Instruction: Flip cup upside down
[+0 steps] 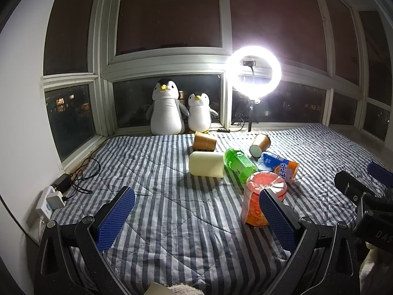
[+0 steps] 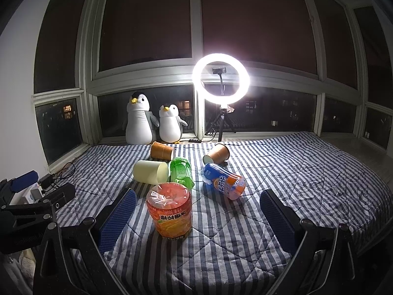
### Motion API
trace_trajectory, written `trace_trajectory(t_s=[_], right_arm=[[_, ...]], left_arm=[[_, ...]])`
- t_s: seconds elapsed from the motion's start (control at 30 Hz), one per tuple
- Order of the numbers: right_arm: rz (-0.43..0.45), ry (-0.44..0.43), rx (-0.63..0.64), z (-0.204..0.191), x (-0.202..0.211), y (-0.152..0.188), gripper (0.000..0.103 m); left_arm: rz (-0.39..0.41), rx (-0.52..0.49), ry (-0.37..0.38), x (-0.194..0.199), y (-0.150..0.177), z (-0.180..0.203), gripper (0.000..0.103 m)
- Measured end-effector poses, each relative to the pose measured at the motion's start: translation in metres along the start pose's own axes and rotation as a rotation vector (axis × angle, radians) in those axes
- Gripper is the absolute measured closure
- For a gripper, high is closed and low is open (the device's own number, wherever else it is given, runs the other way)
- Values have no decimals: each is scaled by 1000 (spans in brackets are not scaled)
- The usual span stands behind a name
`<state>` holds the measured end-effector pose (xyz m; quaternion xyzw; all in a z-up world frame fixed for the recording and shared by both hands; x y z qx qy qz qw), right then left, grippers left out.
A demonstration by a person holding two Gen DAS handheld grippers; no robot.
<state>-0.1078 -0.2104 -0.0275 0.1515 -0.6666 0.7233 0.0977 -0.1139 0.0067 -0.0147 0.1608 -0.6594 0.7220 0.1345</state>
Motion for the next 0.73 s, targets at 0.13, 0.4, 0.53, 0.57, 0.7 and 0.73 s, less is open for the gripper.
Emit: trace_trajectory(t_s=[0.13,0.4,0.53,0.57,0.7,0.73], right_arm=[[-1,0,0,0,0,0,3],[-4,0,0,0,-2,1,3],[-5,0,1,0,-3,1,3],[-5,-1,1,0,-3,1,3],[-9,-3,1,0,-4,2,3],[-13,-5,1,0,-6,5,3]], left_arm=[[-1,-1,0,-1,0,0,1],[-2,0,1,-1,0,0,1],[-2,-1,1,-2,0,0,1],[-2,-2,2,-2,0,0,1],[5,-7,3,-3,0,0,1],[6,-9,3,-3,-1,1,1]])
Point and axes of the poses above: each gripper's, at about its wrist camera, not at the fingertips, and x roughly against the way its jaws point, z to its right, y to its underside, the point moved 4 cm from there along -x, roughly the way its jaws point, and after that the axes turned 6 degrees about x, right-handed, at the moved point
